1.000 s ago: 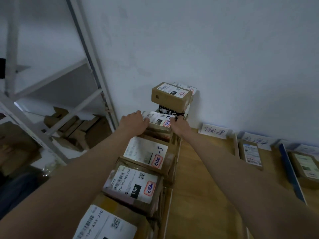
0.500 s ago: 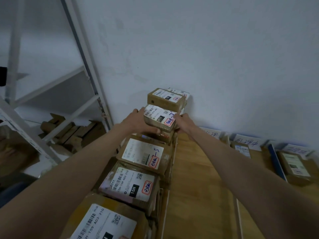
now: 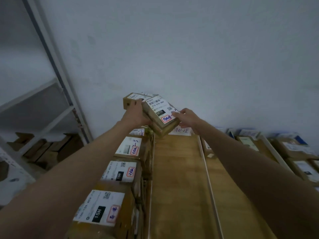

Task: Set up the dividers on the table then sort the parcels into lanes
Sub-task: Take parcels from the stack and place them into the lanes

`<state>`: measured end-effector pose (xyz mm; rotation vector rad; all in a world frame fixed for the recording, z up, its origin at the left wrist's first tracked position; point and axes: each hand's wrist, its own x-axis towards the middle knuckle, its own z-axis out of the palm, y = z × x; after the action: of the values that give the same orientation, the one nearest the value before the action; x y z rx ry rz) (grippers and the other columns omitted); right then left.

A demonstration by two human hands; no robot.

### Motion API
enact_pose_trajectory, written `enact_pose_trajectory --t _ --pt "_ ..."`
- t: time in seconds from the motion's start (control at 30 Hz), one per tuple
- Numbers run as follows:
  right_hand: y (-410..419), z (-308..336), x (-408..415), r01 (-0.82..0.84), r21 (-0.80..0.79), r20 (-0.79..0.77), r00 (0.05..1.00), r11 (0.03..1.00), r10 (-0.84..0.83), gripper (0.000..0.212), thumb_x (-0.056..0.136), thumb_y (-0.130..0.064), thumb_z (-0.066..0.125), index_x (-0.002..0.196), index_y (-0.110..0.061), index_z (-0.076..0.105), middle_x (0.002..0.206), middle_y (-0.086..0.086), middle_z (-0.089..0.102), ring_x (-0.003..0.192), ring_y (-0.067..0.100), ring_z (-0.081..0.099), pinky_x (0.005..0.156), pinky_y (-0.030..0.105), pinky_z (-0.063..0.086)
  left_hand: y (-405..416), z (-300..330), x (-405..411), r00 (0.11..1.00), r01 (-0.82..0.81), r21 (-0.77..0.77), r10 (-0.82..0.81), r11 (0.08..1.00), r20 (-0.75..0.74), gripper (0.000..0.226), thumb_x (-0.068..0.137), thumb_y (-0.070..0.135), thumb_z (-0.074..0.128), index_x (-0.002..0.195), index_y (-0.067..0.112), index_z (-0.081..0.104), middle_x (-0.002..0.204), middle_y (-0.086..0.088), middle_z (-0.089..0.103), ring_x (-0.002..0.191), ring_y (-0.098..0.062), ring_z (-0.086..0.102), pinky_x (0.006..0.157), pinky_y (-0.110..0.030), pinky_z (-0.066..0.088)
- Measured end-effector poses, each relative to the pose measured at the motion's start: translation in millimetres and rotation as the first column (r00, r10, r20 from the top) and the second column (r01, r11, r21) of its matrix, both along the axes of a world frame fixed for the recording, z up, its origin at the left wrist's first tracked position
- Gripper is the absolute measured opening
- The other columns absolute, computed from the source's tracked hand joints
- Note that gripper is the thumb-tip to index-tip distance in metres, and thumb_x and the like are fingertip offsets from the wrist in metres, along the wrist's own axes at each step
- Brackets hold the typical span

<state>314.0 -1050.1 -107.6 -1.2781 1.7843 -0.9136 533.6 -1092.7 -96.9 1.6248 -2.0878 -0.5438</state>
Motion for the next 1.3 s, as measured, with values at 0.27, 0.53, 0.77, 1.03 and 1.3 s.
enact_pose_trajectory --t 0.27,0.53,0.77,1.03,1.3 --pt "83 -13 -36 0.110 0.055 0.031 0.993 0.992 -0.112 0.037 0.090 -0.040 0.065 0.093 -0.003 0.062 0.107 0.020 0.069 0.094 0.036 0.071 0.087 0.050 0.057 60 -12 -56 0.992 0.125 0.053 -0.125 0.991 0.009 0.027 0.091 0.027 0.061 0.108 0.007 0.065 0.097 -0.005 0.069 0.090 -0.024 0.063 0.076 -0.031 0.049" --pt "140 -49 -66 0.164 0.137 0.085 0.981 0.977 -0.177 0.039 0.096 -0.025 0.058 0.123 0.004 0.057 0.109 0.013 0.065 0.086 0.026 0.068 0.078 0.041 0.061 112 -41 -121 0.965 0.198 0.460 -0.089 0.865 -0.248 0.050 0.095 0.042 0.055 0.132 0.009 0.051 0.126 -0.009 0.057 0.107 -0.031 0.061 0.083 -0.042 0.058" --pt "138 -76 -94 0.106 0.247 -0.076 0.993 0.963 -0.090 0.042 0.097 -0.038 0.052 0.123 -0.005 0.057 0.112 0.016 0.067 0.087 0.032 0.071 0.075 0.042 0.059 100 -91 -161 0.933 0.188 0.564 0.032 0.804 -0.358 0.025 0.088 0.012 0.069 0.110 0.014 0.057 0.119 -0.010 0.065 0.106 -0.027 0.064 0.089 -0.044 0.057" --pt "100 -124 -148 0.008 0.296 -0.053 0.999 0.955 0.008 0.043 0.099 -0.037 0.050 0.120 -0.001 0.060 0.107 0.017 0.069 0.083 0.028 0.066 0.083 0.042 0.057 75 -143 -205 0.923 0.085 0.585 0.157 0.807 -0.351 0.042 0.084 0.008 0.073 0.123 0.007 0.056 0.116 -0.013 0.066 0.101 -0.030 0.066 0.074 -0.038 0.057" --pt "66 -175 -174 -0.087 0.309 -0.155 0.978 0.947 0.140 0.044 0.101 -0.040 0.044 0.122 -0.002 0.054 0.111 0.013 0.064 0.096 0.026 0.060 0.078 0.037 0.049 61 -189 -223 0.937 -0.062 0.581 0.247 0.812 -0.246 0.055 0.088 0.011 0.071 0.138 0.008 0.047 0.127 -0.013 0.062 0.110 -0.028 0.061 0.083 -0.034 0.054"
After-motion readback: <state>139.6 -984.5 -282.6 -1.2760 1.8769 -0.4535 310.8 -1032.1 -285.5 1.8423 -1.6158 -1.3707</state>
